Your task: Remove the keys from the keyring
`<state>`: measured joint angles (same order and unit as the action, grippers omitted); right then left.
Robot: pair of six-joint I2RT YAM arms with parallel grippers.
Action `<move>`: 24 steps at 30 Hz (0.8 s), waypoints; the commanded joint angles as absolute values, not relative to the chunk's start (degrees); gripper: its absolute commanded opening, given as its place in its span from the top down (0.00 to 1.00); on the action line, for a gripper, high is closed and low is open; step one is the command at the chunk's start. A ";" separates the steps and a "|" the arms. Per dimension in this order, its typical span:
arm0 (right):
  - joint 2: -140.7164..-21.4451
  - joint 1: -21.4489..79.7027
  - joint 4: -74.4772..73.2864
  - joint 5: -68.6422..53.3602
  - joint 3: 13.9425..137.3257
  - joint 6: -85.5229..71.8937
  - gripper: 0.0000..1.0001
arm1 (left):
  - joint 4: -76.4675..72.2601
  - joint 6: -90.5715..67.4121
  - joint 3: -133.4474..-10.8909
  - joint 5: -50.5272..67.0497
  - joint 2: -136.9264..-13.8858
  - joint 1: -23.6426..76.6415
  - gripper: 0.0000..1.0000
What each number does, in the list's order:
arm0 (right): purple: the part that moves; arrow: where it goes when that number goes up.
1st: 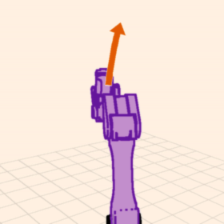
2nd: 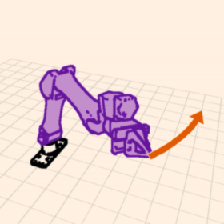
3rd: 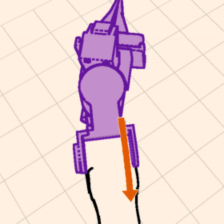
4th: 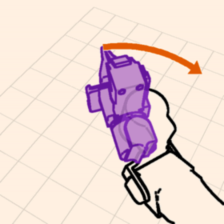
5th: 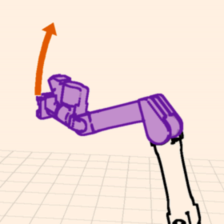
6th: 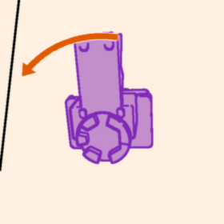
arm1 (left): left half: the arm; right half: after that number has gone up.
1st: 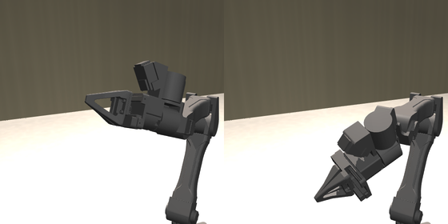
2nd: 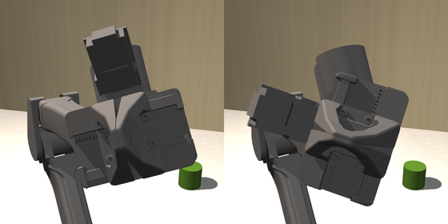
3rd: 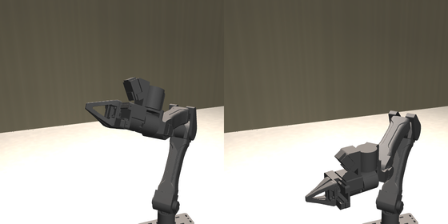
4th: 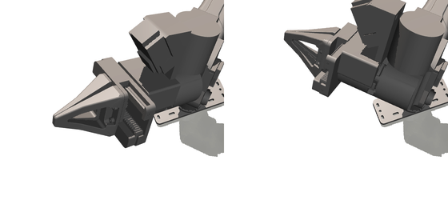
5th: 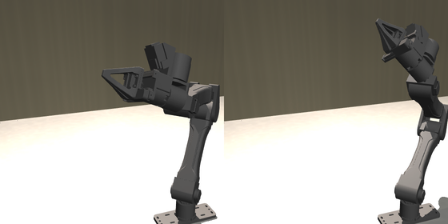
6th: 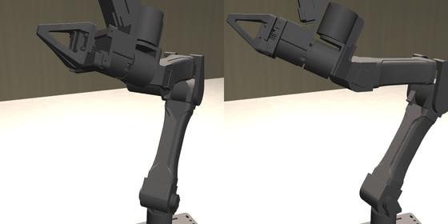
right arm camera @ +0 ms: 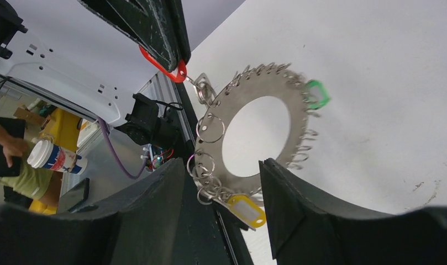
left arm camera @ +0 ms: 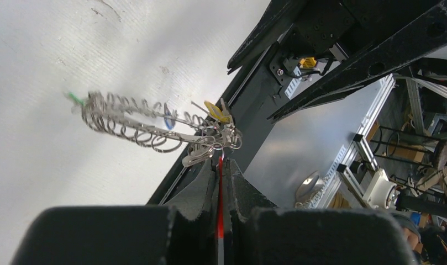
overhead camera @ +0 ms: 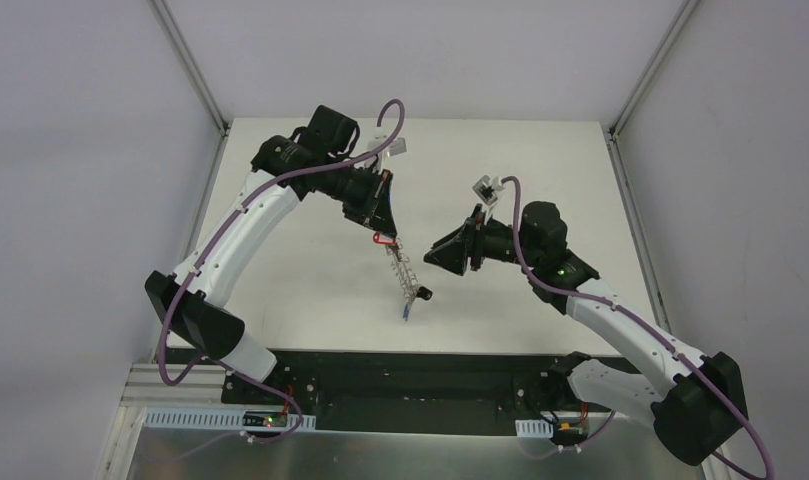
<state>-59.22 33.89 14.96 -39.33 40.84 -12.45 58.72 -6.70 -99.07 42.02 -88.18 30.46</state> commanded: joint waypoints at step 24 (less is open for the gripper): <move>-59.07 37.35 16.93 -40.23 45.61 -2.73 0.51 | 59.87 -4.93 -102.44 44.97 -86.76 32.56 1.00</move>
